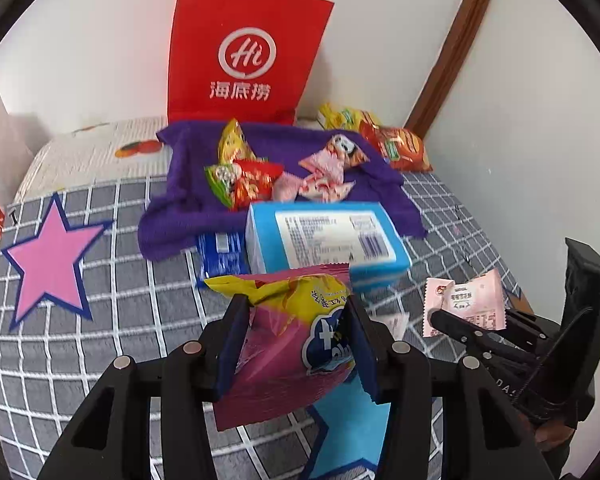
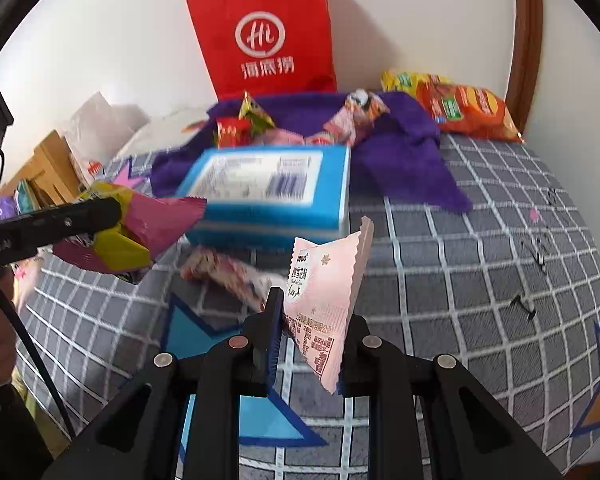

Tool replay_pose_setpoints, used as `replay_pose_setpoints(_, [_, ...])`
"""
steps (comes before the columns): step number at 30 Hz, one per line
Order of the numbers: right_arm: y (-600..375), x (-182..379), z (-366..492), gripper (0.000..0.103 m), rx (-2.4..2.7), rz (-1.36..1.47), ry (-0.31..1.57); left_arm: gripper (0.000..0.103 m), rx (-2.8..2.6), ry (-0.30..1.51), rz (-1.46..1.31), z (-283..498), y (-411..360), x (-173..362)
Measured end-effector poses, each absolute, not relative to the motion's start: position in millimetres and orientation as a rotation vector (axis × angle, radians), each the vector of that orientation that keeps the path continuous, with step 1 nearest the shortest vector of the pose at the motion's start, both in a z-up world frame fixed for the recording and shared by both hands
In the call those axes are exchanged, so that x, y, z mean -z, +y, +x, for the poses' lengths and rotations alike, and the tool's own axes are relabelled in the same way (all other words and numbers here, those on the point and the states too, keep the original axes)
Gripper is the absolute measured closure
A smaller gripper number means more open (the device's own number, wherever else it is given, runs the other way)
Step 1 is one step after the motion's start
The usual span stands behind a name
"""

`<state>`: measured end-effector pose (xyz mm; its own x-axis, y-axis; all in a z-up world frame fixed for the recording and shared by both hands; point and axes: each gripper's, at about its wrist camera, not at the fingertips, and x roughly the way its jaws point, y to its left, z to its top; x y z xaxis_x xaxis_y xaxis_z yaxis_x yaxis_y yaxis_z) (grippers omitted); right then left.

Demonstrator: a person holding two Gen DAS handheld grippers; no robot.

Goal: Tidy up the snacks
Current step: 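Carry both held bags up and over the purple towel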

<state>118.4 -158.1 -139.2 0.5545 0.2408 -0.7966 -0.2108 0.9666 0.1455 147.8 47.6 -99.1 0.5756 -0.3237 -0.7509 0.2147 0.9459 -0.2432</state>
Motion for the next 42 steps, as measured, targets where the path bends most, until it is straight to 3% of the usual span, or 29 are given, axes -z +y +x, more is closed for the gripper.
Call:
replay_pose_setpoints(25, [-133.5, 58.5, 257.9, 0.082, -0.313, -0.027, 0.83, 0.056, 0.256, 0.831, -0.117, 258.3, 52.6, 36.9])
replay_pose_setpoints(42, [-117.2, 75.5, 344.4, 0.082, -0.369, -0.031, 0.86, 0.056, 0.251, 0.866, -0.19, 332.3, 63.6, 74.9])
